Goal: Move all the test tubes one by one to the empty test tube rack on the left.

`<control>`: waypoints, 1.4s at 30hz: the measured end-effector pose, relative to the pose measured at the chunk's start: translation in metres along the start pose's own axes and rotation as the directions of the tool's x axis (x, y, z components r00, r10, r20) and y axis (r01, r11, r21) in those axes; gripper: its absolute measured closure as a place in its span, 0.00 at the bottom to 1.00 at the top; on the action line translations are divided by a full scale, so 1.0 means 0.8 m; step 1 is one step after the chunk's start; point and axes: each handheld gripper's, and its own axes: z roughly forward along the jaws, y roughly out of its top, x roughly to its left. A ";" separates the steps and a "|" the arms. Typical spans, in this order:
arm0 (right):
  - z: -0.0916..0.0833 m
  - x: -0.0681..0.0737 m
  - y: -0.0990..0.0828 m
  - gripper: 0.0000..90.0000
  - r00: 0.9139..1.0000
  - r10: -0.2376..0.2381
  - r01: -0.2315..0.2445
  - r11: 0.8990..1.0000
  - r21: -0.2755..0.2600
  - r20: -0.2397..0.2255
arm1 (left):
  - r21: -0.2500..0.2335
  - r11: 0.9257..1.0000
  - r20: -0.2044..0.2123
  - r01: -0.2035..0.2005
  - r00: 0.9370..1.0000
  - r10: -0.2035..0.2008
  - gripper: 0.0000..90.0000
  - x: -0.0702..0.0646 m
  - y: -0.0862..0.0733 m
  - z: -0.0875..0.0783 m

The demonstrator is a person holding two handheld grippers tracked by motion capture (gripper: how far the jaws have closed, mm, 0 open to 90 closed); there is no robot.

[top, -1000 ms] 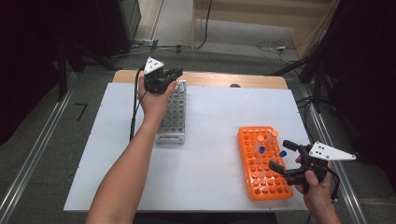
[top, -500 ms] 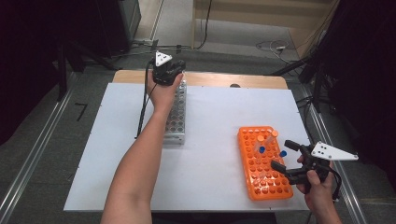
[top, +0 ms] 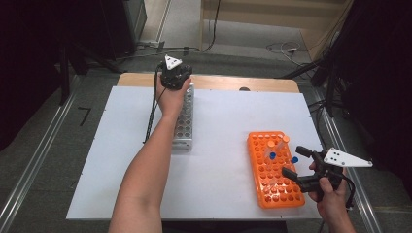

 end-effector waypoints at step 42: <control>0.000 0.000 0.000 0.00 1.000 0.001 0.000 1.000 -0.006 0.004 | 0.112 0.990 0.117 0.082 0.989 -0.095 0.24 -0.002 -0.003 -0.031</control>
